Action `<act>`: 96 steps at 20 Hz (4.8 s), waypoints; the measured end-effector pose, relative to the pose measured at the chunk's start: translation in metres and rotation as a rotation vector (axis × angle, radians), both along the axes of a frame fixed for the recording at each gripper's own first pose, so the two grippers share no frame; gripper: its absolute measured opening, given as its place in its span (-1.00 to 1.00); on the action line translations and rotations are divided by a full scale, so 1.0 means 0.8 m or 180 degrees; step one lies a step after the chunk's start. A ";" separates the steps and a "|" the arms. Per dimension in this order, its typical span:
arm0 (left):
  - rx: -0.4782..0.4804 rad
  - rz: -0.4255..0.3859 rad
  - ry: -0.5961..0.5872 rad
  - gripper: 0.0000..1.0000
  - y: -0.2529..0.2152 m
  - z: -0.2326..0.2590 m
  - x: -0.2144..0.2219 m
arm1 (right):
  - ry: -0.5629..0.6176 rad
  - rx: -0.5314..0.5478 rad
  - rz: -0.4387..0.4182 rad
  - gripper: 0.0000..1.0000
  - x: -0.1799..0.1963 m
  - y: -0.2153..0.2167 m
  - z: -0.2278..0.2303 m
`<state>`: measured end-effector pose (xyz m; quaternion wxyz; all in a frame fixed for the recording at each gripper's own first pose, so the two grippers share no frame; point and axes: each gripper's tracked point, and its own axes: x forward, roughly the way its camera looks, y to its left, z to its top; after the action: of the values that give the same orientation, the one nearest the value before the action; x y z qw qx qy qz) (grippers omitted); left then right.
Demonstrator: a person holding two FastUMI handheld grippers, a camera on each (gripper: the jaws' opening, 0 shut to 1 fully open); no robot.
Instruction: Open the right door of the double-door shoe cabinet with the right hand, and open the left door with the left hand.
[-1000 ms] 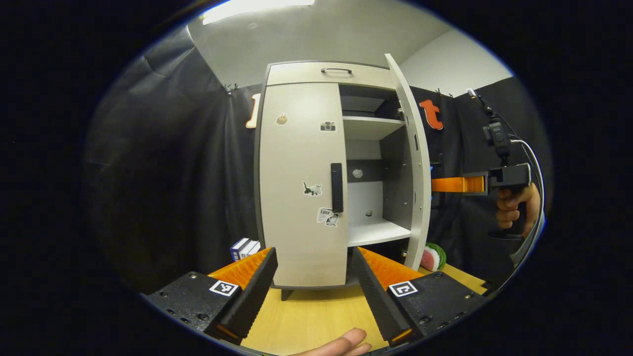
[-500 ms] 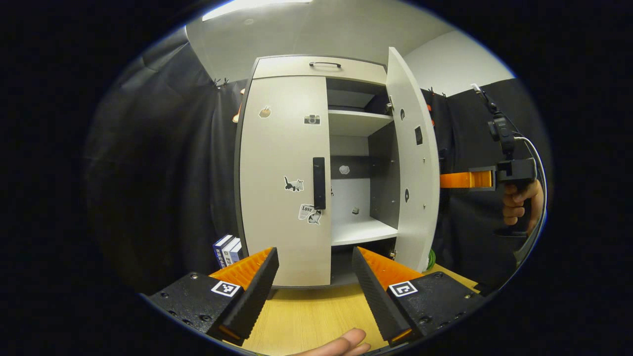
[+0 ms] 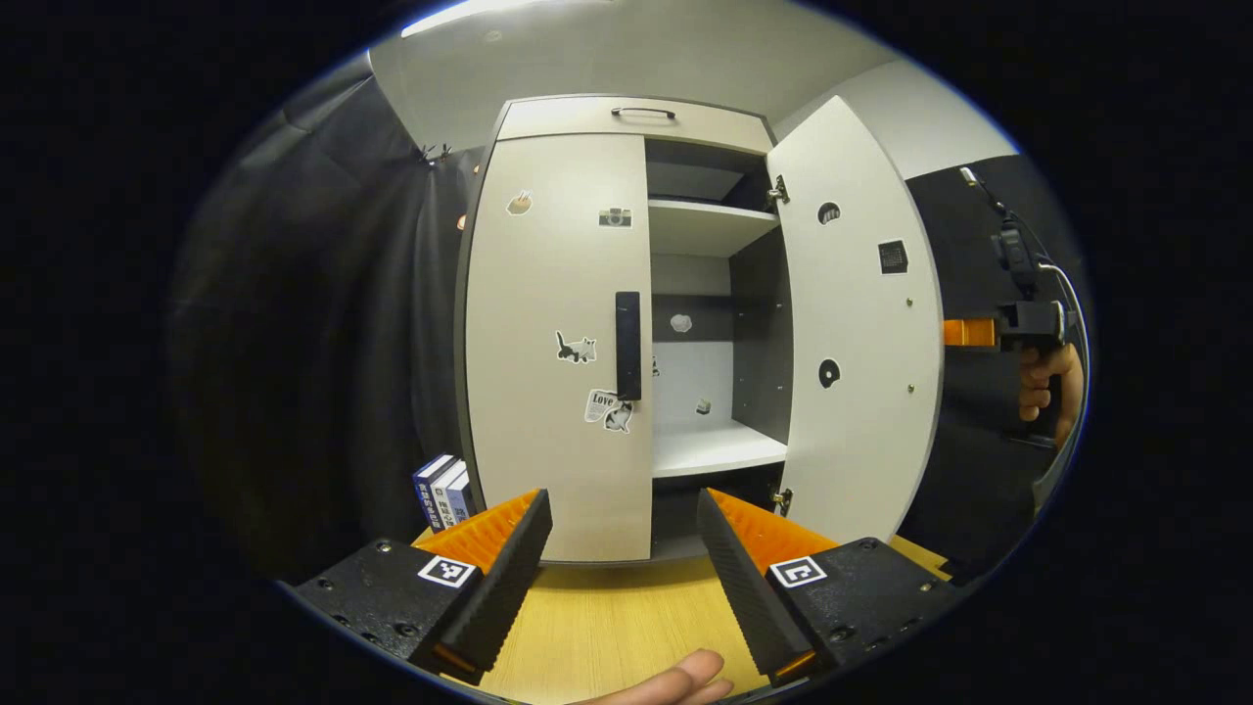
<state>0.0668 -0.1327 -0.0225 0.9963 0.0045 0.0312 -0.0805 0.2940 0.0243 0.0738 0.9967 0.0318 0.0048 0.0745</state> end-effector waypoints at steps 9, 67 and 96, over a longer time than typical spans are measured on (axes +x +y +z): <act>-0.0107 0.0023 0.0045 0.87 0.001 0.002 0.007 | -0.0007 -0.0114 0.0039 -0.85 0.005 -0.001 -0.008; -0.0115 -0.0141 0.0037 -0.51 -0.037 0.065 0.297 | -0.0246 -0.0139 -0.0466 1.00 -0.307 0.050 -0.186; 0.0017 -0.0182 0.0065 -0.51 0.039 0.060 0.196 | -0.0363 0.0044 -0.0482 1.00 -0.388 0.100 -0.155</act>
<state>0.2237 -0.1015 0.0253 0.9932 0.0071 0.0414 -0.1090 -0.0162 0.1042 -0.0501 0.9979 0.0348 -0.0549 0.0006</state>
